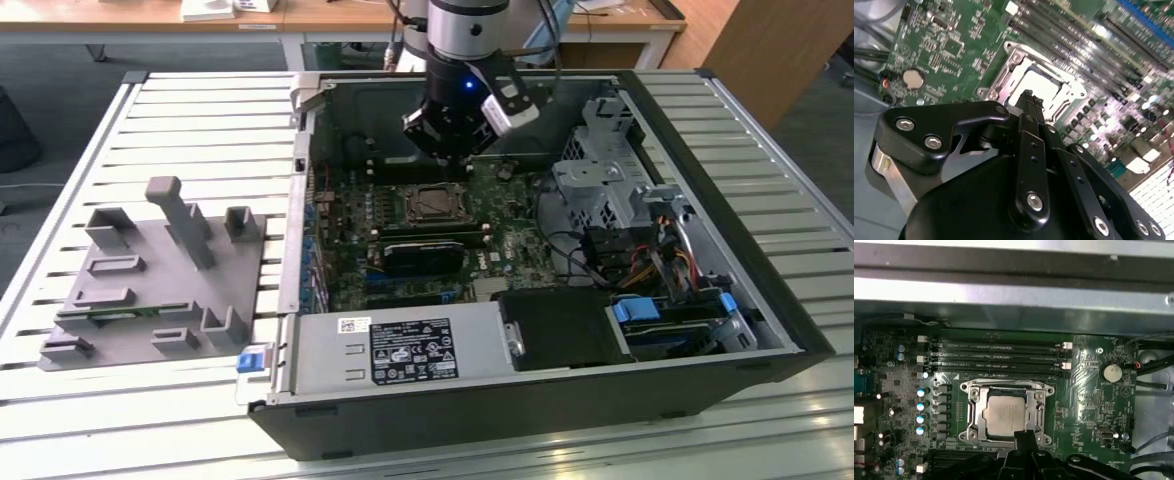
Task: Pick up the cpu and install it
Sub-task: 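Install the second cpu locking lever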
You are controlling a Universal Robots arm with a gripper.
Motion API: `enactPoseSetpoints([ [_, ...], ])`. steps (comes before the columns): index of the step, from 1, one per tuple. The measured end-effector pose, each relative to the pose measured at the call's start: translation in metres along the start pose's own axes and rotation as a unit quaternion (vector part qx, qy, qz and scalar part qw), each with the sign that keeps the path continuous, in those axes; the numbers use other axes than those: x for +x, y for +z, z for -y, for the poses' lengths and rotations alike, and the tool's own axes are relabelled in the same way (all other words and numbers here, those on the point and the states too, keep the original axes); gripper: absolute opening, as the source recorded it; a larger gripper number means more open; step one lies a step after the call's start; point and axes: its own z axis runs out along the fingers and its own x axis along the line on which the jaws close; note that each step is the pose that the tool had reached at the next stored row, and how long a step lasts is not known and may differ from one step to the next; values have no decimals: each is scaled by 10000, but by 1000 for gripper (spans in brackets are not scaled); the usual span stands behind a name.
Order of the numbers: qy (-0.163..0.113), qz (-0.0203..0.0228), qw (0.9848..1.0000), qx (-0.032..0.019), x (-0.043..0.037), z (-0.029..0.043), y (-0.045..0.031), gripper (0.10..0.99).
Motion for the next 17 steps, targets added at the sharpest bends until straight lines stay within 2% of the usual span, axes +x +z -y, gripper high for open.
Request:
enactPoseSetpoints([
  [4, 2, -9, 10000, -5, 2, 65, 1, 106],
  [7, 10, -67, 10000, -46, 2, 75, 1, 106],
  [8, 12, -75, 10000, -51, 2, 78, 4, 106],
  [14, 17, -78, 10000, -50, 6, 181, 22, 106],
  [17, 18, -80, 10000, -50, 13, 190, 54, 106],
])
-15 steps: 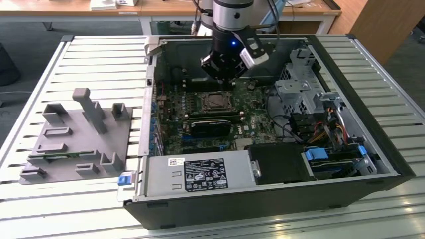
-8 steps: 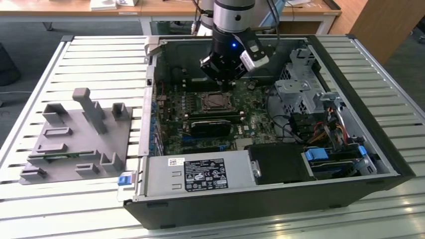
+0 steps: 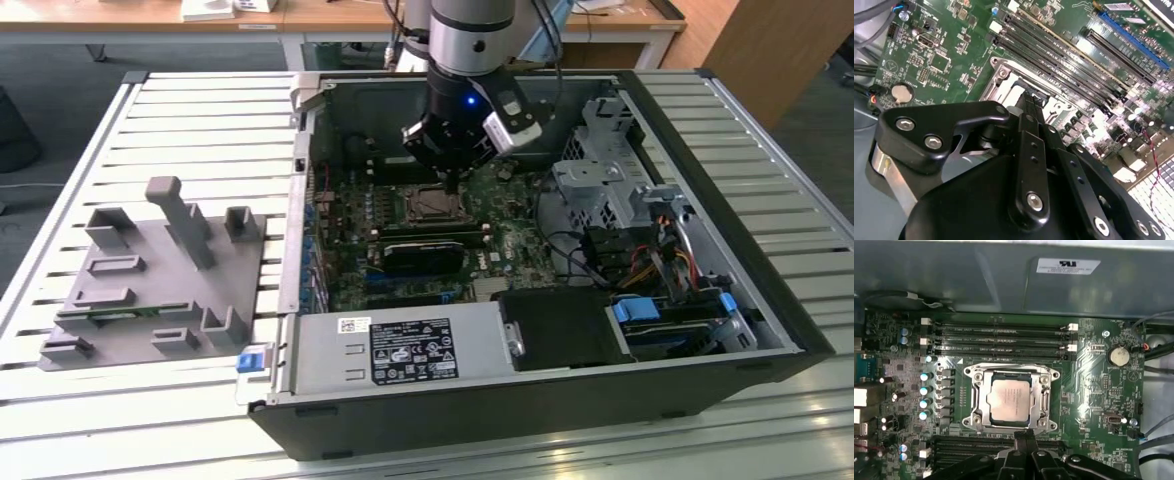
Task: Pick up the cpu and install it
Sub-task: 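Install the second cpu locking lever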
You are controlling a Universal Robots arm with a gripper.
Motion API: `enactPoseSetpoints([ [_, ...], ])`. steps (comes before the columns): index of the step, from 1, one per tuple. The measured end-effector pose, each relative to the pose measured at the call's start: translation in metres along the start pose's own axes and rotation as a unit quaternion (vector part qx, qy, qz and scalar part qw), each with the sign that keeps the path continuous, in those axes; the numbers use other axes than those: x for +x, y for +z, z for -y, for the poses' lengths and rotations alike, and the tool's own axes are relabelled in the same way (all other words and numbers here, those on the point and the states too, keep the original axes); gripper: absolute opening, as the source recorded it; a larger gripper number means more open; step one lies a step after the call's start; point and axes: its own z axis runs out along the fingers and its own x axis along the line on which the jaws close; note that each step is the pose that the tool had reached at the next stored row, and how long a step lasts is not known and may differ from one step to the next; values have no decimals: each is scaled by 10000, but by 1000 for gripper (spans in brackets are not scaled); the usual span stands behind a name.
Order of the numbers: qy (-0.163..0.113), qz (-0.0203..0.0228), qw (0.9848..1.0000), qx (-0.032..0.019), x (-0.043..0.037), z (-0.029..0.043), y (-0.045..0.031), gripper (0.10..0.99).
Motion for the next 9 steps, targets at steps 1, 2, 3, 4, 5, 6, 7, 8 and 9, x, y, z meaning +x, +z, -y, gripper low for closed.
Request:
enactPoseSetpoints([
  [1, -1, -2, 10000, 1, 3, 0, 13, 106],
  [2, -1, -4, 10000, 0, 5, 0, 28, 106],
  [3, -1, -6, 10000, 0, 5, 1, 42, 106],
  [4, -2, -8, 10000, 2, 7, 10, 52, 106],
  [5, -1, -10, 10000, 1, 8, 29, 62, 106],
  [6, 0, -12, 10000, 1, 10, 53, 70, 106],
  [7, -1, -12, 10000, 0, 12, 80, 77, 106],
  [8, -1, -12, 10000, 0, 15, 104, 81, 106],
  [9, -1, -13, 10000, 1, 20, 125, 84, 106],
])
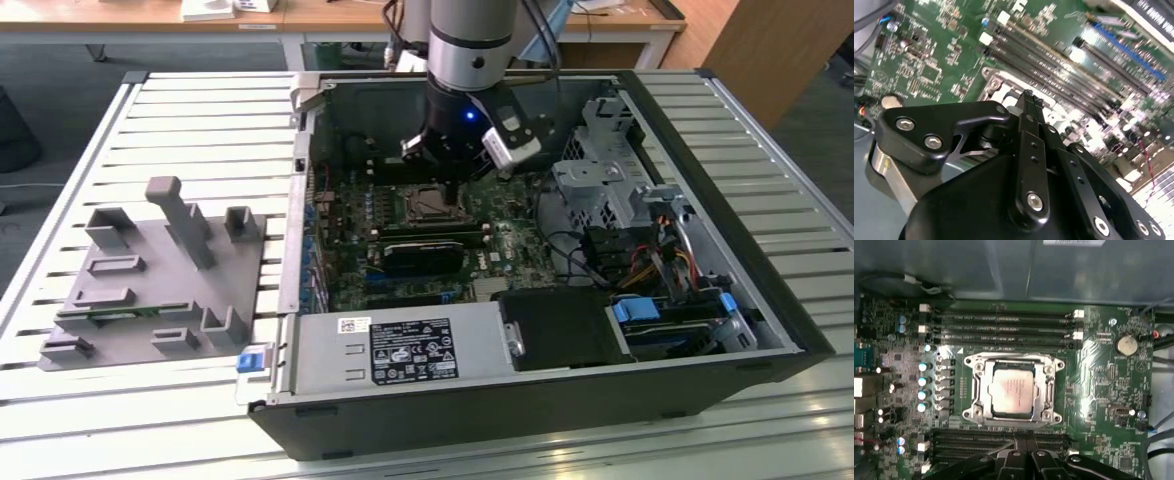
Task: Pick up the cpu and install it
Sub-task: 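Install the second cpu locking lever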
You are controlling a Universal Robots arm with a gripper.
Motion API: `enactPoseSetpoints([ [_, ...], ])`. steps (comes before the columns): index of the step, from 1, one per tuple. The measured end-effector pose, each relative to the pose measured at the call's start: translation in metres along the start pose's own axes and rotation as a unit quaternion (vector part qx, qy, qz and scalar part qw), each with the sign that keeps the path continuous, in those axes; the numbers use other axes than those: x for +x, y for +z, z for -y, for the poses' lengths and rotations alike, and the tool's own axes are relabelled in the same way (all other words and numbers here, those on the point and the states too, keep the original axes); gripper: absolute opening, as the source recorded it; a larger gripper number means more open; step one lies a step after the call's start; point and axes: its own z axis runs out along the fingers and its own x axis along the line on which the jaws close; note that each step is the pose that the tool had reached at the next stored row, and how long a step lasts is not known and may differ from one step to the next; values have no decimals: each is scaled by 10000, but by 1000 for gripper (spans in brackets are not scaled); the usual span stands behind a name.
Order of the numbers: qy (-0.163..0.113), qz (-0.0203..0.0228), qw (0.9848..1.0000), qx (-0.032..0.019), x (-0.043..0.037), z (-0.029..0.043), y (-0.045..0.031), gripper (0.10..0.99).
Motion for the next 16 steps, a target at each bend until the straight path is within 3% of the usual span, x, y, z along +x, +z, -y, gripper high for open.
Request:
enactPoseSetpoints([
  [3, 1, 0, 10000, -1, 25, 49, 9, 106],
  [11, 0, 1, 10000, -3, 198, 75, 41, 106],
  [16, -1, -14, 10000, -4, 207, 75, 123, 106],
])
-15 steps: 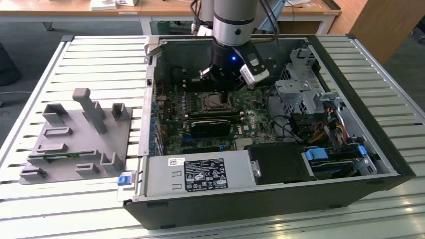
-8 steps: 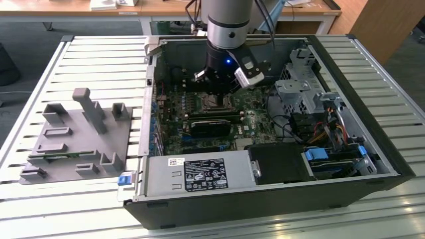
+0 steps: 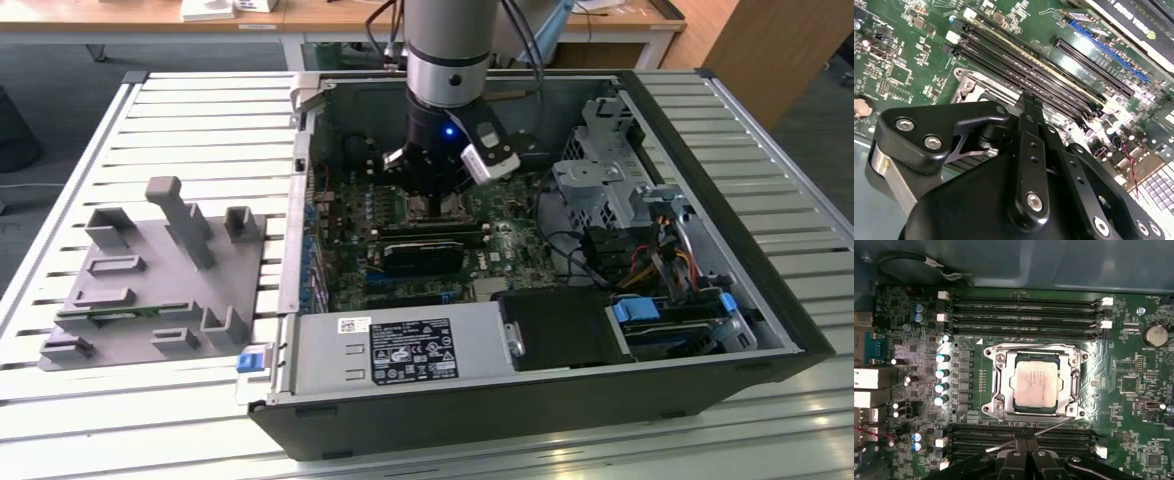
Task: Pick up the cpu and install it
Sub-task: 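Install the second cpu locking lever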
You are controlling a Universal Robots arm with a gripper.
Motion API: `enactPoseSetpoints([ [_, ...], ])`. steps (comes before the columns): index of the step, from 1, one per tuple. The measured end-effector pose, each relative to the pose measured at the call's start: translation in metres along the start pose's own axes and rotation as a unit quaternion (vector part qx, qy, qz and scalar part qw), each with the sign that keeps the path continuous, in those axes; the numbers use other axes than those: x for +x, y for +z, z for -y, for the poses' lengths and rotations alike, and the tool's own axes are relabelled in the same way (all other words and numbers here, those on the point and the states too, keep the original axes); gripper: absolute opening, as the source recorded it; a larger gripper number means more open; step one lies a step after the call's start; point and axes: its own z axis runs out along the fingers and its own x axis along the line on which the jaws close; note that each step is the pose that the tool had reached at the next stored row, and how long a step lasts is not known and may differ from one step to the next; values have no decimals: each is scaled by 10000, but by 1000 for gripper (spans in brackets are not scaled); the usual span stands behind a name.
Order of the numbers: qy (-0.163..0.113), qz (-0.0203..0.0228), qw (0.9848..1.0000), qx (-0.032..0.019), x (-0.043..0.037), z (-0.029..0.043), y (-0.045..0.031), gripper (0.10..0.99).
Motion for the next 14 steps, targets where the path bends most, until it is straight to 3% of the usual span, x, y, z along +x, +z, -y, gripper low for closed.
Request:
enactPoseSetpoints([
  [2, 0, -2, 10000, -9, -1, -1, 32, 106],
  [3, -1, -1, 10000, -49, 0, 2, 35, 106],
  [6, -2, 5, 9995, -303, 5, 20, 38, 106],
  [7, -3, 7, 9993, -373, 8, 32, 38, 106],
  [8, -4, 8, 9992, -411, 17, 44, 38, 106],
  [10, -3, 9, 9990, -440, 38, 77, 39, 106],
  [14, -3, 9, 9990, -450, 66, 141, 41, 106],
])
